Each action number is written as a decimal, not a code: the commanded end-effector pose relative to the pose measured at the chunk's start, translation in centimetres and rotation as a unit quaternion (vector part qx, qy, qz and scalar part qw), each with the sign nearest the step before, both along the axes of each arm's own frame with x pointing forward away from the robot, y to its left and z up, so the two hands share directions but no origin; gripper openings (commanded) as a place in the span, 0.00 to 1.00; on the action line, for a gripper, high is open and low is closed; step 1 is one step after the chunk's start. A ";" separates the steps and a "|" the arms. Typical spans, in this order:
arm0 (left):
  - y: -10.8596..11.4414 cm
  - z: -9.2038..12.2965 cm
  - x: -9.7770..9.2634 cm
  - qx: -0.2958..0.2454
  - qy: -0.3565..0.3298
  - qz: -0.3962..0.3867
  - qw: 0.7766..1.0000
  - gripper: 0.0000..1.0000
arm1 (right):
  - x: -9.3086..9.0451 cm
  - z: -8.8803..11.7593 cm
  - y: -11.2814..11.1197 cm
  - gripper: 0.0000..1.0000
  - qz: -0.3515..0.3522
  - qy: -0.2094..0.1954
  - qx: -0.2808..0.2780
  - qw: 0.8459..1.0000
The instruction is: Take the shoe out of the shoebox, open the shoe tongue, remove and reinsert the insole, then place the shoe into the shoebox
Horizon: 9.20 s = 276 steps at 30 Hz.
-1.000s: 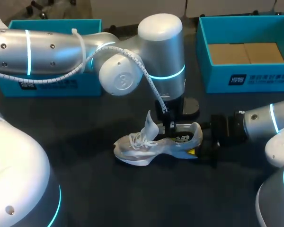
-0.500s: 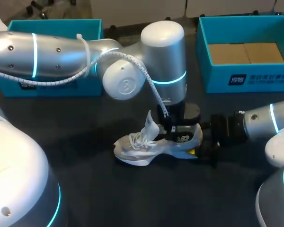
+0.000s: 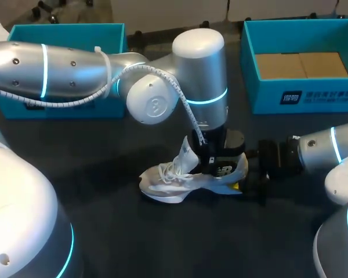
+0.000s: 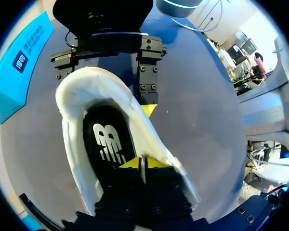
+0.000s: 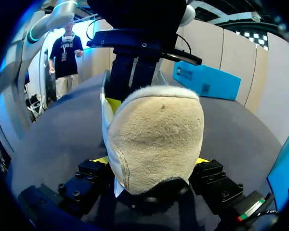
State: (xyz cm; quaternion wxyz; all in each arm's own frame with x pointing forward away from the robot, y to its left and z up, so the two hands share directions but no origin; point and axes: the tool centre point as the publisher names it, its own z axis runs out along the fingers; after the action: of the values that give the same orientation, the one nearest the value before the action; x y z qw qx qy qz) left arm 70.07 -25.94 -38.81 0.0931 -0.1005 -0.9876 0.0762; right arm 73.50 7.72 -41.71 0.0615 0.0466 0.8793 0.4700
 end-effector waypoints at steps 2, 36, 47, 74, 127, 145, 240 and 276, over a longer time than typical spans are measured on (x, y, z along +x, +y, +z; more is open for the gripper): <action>-0.1 -0.2 -0.2 -0.001 0.002 0.000 1.000 0.26 | 0.0 -0.2 0.1 0.00 -0.001 0.000 -0.001 1.000; -0.1 -4.5 2.8 -0.001 -0.092 0.010 0.996 0.00 | 0.0 -0.2 0.1 0.00 -0.001 0.000 -0.001 1.000; 0.8 -0.6 2.9 -0.019 -0.079 0.001 0.997 0.00 | 0.0 -0.2 0.1 0.00 -0.001 0.000 -0.001 1.000; 2.1 5.3 3.0 -0.075 -0.019 0.020 0.997 0.00 | 0.0 -0.2 0.1 0.00 -0.001 0.000 -0.001 1.000; 1.7 7.6 2.7 -0.062 -0.057 0.100 0.991 0.00 | 0.0 -0.2 0.1 0.00 -0.001 0.000 -0.001 1.000; -0.3 7.8 2.2 -0.060 0.012 0.099 0.993 0.00 | 0.0 -0.2 0.1 0.00 -0.001 0.000 -0.001 1.000; 0.8 10.0 -3.0 -0.090 -0.033 0.117 0.988 0.82 | 0.0 -0.2 0.1 0.00 -0.001 0.000 -0.001 1.000; -0.3 9.5 -3.0 -0.127 -0.166 0.140 0.968 1.00 | 0.0 -0.2 0.1 0.00 -0.001 0.000 -0.001 1.000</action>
State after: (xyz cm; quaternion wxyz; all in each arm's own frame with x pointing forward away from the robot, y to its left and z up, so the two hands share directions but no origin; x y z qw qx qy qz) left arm 68.30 -26.10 -28.52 -0.0763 0.0101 -0.9788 0.1898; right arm 73.56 7.69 -41.73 0.0616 0.0468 0.8791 0.4703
